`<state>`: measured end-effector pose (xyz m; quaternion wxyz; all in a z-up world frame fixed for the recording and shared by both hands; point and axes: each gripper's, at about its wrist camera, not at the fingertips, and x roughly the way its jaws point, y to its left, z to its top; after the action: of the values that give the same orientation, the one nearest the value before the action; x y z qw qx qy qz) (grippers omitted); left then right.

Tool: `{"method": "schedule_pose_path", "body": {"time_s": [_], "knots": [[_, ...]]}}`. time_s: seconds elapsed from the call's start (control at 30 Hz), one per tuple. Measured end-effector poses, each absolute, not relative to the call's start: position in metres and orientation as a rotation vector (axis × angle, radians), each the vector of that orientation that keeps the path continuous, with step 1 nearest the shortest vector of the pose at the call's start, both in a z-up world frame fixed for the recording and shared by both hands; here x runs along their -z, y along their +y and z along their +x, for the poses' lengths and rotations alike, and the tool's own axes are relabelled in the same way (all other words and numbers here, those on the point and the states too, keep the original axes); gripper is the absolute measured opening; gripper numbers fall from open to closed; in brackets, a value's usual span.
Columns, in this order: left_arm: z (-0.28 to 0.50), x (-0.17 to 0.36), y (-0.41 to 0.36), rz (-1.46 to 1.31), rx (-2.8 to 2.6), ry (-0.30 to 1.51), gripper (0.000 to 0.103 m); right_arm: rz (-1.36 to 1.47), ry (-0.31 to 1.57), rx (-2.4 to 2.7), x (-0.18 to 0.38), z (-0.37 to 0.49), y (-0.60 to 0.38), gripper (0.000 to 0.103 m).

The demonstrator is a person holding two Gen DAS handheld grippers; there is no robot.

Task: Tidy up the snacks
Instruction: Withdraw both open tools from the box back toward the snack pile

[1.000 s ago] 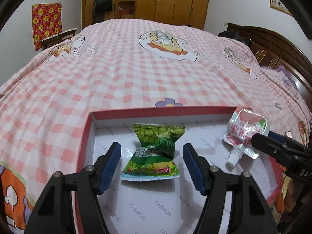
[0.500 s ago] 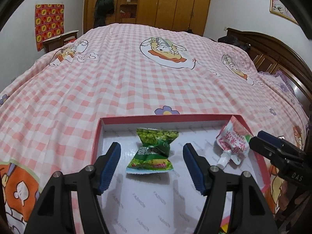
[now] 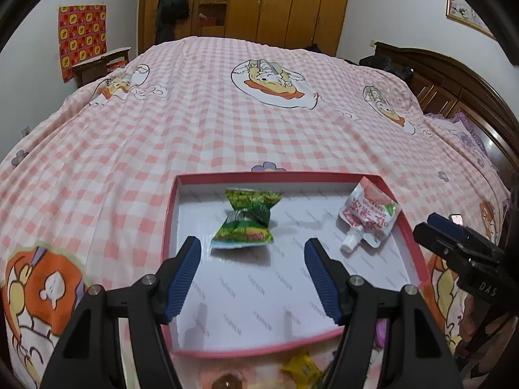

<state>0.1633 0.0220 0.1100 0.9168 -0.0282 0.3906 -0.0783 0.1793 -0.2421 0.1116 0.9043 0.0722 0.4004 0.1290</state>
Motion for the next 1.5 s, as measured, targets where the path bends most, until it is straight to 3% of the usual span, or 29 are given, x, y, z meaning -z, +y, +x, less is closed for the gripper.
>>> {"method": "schedule_pose_path", "body": {"time_s": [0.53,1.5], "knots": [[0.113,-0.116,0.03,-0.071,0.147,0.809,0.07,0.162,0.862,-0.269,-0.116,0.131,-0.243,0.076],[0.077,-0.062,0.049,-0.106,0.116,0.931,0.07,0.089,0.97,-0.25,-0.085,0.068,-0.235,0.076]]}}
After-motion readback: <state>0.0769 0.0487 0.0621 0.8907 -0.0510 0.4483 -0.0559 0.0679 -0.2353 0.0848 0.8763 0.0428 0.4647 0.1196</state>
